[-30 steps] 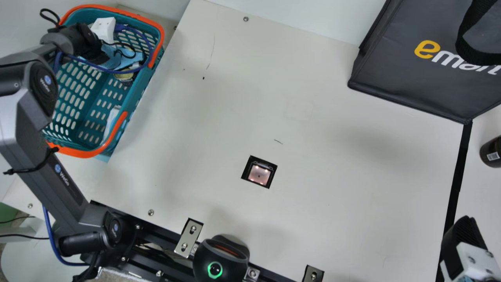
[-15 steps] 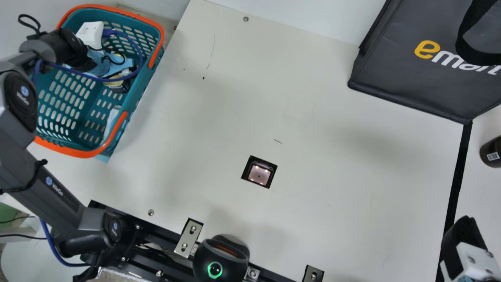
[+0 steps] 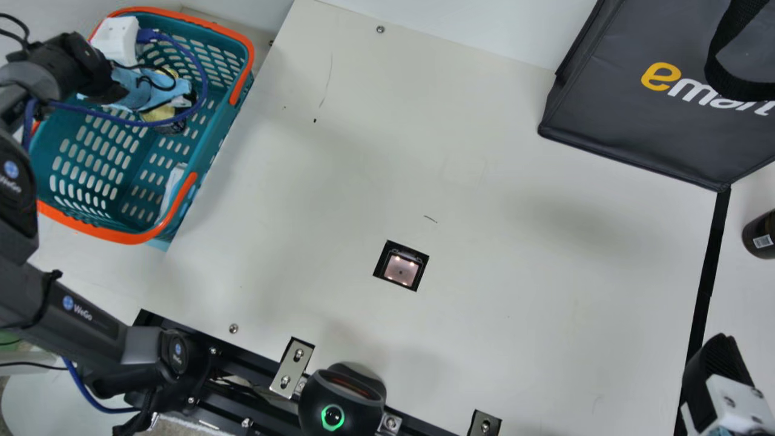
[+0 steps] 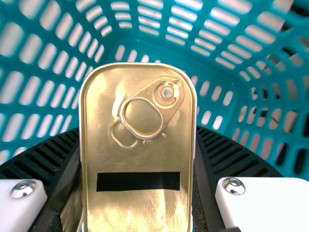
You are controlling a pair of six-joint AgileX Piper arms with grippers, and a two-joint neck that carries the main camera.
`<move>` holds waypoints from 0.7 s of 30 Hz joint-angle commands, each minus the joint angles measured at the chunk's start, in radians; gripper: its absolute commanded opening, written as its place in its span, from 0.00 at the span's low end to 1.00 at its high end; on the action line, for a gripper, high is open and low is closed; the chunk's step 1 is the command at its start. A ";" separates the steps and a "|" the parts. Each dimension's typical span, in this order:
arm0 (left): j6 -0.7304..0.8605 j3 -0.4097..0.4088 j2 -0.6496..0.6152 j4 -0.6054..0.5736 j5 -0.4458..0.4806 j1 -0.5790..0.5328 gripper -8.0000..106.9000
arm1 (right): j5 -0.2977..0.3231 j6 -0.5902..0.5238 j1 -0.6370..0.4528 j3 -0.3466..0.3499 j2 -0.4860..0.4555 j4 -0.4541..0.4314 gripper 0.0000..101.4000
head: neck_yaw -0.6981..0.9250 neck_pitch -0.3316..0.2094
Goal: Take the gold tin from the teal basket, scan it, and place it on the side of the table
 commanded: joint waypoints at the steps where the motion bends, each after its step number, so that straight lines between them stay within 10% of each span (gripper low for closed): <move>1: -0.006 -0.007 -0.046 0.004 0.029 -0.003 0.00 | 0.000 0.000 0.000 0.000 0.000 0.000 0.94 | 0.002 -0.029; 21: -0.027 -0.026 -0.352 0.020 0.253 -0.140 0.00 | 0.000 0.000 0.000 0.000 0.000 0.000 0.94 | 0.002 -0.029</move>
